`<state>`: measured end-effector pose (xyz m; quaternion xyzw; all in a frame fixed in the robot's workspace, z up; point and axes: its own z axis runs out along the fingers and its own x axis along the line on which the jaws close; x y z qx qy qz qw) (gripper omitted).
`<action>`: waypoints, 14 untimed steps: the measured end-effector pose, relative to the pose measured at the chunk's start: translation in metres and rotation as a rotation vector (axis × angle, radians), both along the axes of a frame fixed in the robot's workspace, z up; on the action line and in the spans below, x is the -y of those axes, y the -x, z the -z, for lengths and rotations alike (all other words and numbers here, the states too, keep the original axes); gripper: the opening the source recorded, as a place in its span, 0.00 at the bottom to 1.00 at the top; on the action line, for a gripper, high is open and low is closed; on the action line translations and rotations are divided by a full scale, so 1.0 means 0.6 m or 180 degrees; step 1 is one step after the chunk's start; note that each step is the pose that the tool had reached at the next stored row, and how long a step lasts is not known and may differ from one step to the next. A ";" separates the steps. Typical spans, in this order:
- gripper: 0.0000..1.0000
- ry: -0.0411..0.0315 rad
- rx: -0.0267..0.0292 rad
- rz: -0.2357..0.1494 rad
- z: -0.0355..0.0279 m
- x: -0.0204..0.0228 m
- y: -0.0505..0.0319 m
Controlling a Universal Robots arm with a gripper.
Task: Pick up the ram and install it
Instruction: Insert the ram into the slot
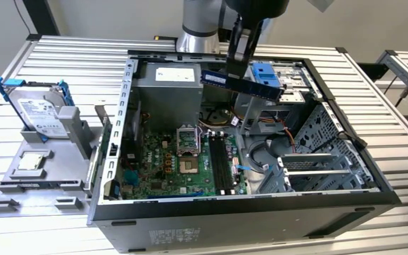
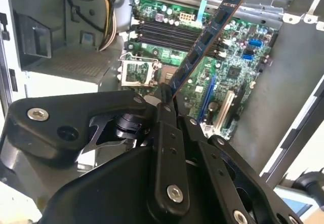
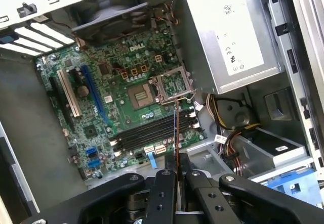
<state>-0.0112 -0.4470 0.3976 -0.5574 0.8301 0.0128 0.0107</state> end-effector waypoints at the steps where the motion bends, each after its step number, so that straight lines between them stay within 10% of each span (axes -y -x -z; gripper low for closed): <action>1: 0.00 0.0000 0.0000 0.0042 0.000 0.0000 0.000; 14: 0.00 0.0000 0.0000 0.0546 0.000 0.0000 0.000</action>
